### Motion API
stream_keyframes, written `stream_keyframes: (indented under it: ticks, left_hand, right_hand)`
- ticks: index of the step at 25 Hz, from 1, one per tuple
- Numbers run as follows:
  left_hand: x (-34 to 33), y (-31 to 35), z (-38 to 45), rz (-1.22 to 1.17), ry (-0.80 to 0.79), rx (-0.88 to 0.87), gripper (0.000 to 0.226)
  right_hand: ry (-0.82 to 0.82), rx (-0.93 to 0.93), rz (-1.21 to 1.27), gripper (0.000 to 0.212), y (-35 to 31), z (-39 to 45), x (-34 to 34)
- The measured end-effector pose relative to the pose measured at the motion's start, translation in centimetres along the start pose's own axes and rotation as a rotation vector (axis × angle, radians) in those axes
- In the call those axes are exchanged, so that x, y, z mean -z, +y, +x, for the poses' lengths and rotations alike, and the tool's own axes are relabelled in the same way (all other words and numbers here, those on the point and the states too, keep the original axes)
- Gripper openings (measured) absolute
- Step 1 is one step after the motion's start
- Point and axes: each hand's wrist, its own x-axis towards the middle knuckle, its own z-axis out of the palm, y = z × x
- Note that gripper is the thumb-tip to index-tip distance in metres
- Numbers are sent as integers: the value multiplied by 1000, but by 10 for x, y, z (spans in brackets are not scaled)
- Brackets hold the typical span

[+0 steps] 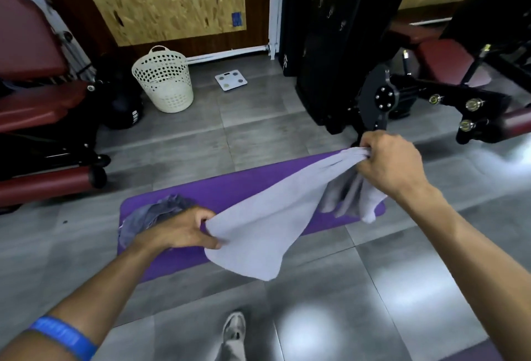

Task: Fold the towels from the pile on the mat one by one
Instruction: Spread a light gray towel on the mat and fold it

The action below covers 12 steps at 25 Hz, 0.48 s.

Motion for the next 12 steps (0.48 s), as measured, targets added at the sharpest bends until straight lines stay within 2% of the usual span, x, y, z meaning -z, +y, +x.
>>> stream_keyframes:
  ticks: [2, 3, 6, 7, 8, 10, 12]
  left_hand:
    - [6, -7, 20, -78, 58, -19, 22]
    - [13, -12, 33, -13, 55, -4, 25]
    - [35, -10, 83, 604, -167, 205, 28]
    - [39, -5, 101, 638, -262, 252, 25]
    - [42, -2, 123, 518, -347, 244, 24]
    - [33, 9, 158, 70, -455, 136, 23]
    - [22, 18, 188, -349, -446, 77, 33]
  right_hand:
    - [-19, -63, 15, 10, 13, 22, -8]
    - [-41, -79, 7, 13, 18, 31, -11]
    - [-193, -17, -16, 21, 28, 68, -31]
    - [-263, 12, 78, 26, 26, 81, -41]
    - [-328, 40, 235, 27, 22, 96, -50]
    - [-419, 76, 562, 20, 13, 125, -63]
    - [-483, 73, 737, 20, 9, 153, -70]
